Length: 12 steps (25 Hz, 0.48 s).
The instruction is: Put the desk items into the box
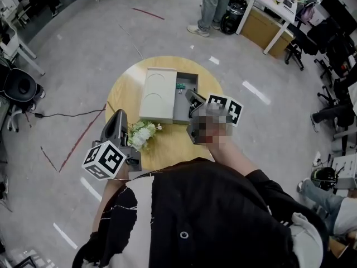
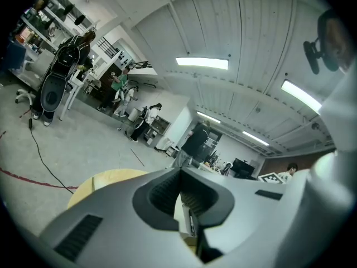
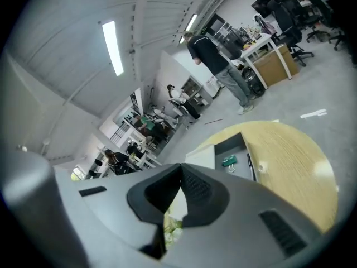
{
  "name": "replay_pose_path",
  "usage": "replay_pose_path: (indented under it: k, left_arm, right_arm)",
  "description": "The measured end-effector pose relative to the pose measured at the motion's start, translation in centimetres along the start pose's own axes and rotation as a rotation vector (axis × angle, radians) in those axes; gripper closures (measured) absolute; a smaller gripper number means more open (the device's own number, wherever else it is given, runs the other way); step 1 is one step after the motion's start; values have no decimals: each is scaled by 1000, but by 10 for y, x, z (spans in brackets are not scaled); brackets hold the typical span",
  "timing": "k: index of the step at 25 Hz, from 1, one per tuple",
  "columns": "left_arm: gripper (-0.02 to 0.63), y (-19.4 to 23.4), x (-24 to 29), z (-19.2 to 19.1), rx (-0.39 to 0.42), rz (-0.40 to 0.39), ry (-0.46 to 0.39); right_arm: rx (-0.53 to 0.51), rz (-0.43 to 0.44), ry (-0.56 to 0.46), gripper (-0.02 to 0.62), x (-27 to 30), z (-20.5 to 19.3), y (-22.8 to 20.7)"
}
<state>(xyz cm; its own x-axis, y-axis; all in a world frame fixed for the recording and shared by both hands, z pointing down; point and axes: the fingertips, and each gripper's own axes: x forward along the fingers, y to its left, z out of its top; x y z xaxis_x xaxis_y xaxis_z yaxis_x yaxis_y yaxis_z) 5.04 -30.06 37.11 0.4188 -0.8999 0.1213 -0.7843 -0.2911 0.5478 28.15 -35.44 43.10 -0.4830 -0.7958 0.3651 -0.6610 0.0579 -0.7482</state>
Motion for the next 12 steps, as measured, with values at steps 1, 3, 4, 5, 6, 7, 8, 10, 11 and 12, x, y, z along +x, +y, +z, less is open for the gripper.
replay_pose_path:
  k: [1, 3, 4, 5, 6, 7, 8, 10, 11, 12]
  left_arm:
    - [595, -8, 1, -3, -1, -5, 0]
    - [595, -24, 2, -11, -3, -14, 4]
    - [595, -32, 3, -15, -3, -17, 6]
    - [595, -40, 3, -19, -2, -18, 7]
    - [595, -47, 4, -23, 0, -20, 7]
    - [595, -55, 4, -26, 2, -20, 5]
    - [595, -61, 4, -29, 3, -20, 3]
    - [595, -74, 3, -34, 5, -18, 2]
    - [595, -79, 2, -38, 5, -16, 3]
    - [595, -85, 0, -42, 5, -13, 4]
  right_arm:
    - [2, 34, -3, 589, -5, 3, 6]
    - [10, 96, -15, 589, -16, 10, 15]
    - [15, 125, -24, 591, -23, 15, 19]
    - [18, 152, -35, 591, -30, 19, 22]
    - [18, 178, -46, 591, -37, 24, 24]
    - [14, 202, -60, 591, -44, 30, 27]
    - [6, 226, -76, 591, -51, 36, 30]
    - [-23, 266, -109, 591, -66, 47, 37]
    - [-48, 281, -125, 591, -73, 51, 40]
    - [-81, 292, -141, 591, -81, 55, 42]
